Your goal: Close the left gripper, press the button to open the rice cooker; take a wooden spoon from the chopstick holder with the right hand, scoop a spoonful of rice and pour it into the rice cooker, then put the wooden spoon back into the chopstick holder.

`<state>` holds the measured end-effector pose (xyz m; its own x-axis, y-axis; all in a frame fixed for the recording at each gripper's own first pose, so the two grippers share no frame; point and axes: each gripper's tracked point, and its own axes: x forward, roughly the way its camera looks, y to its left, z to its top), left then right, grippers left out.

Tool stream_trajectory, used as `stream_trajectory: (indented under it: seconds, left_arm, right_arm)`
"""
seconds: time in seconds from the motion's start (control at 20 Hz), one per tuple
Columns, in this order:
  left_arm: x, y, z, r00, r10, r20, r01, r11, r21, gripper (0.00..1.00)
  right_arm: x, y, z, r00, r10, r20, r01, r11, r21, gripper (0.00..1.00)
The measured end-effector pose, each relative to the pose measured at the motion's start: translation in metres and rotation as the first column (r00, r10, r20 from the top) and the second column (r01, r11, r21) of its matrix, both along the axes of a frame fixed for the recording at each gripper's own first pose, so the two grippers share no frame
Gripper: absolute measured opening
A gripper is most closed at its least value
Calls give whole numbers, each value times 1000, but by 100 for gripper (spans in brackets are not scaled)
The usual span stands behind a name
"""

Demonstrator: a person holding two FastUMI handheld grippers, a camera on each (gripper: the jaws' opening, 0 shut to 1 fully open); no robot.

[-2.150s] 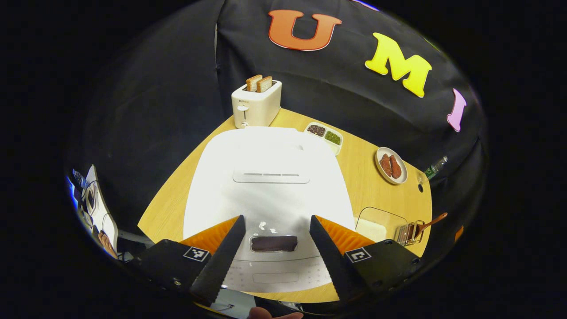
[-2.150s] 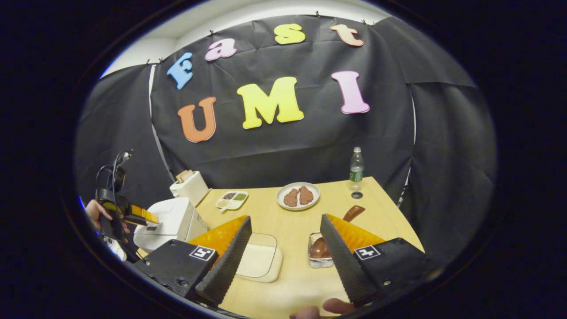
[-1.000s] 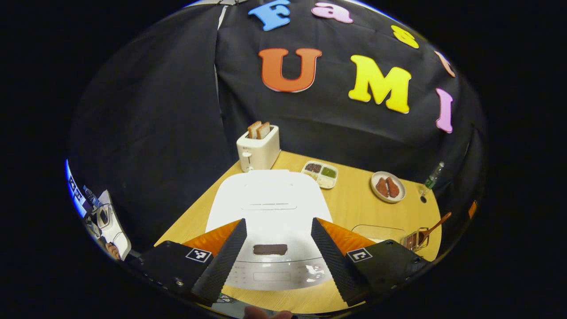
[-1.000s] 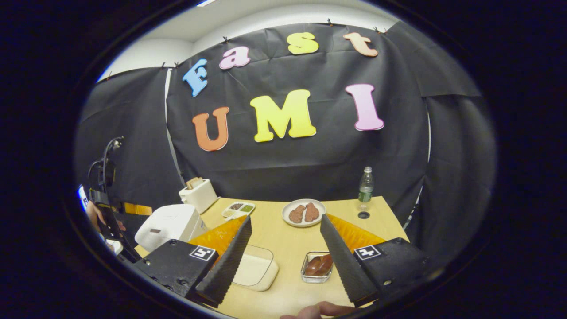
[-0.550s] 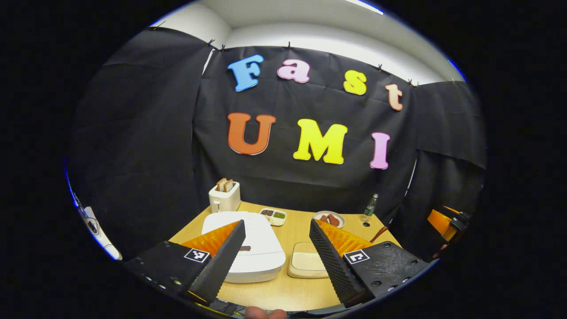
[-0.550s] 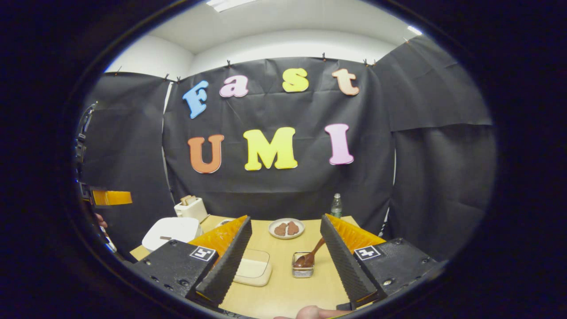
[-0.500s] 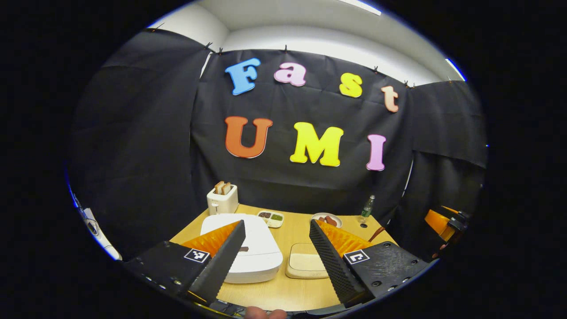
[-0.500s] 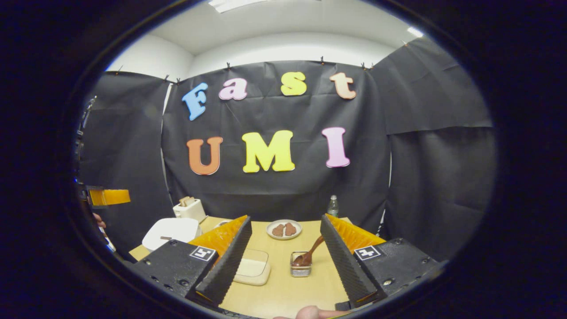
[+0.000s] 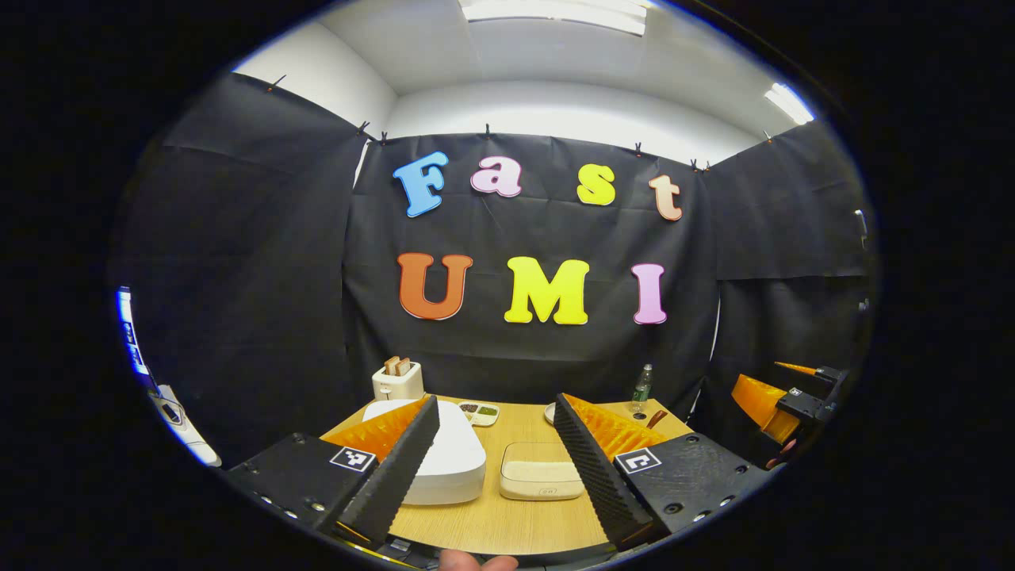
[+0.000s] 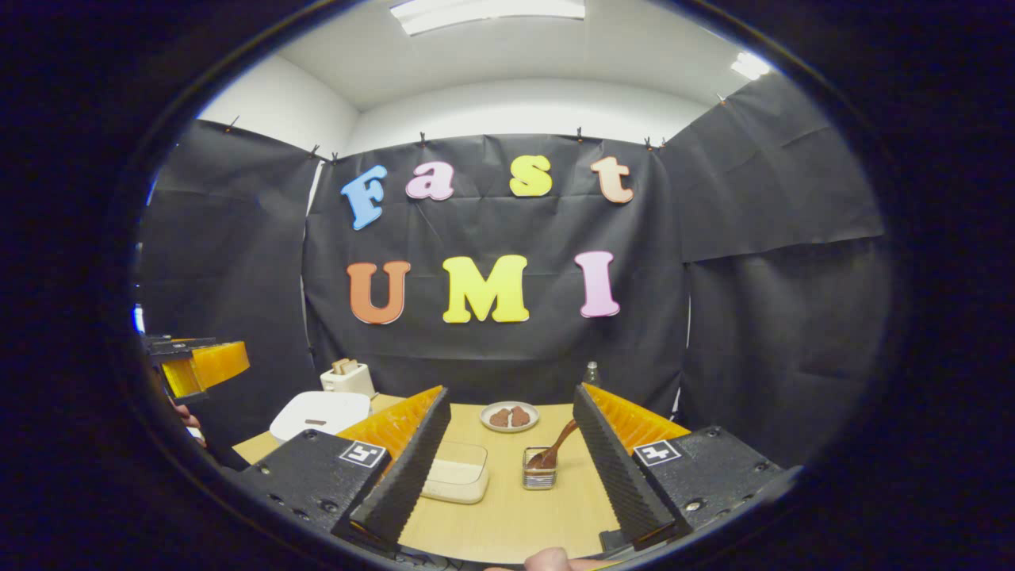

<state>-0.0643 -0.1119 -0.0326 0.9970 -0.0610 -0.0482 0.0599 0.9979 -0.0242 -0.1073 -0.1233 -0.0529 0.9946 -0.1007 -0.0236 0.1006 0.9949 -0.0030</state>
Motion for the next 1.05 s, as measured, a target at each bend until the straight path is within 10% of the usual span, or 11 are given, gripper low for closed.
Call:
stream_trajectory:
  seconds: [1.05]
  left_arm:
    - [-25, -16, -16, 999, -21, -36, 22, 999, 43, 94]
  right_arm:
    - [-16, -4, -29, 999, 19, -49, -18, 1000, 24, 99]
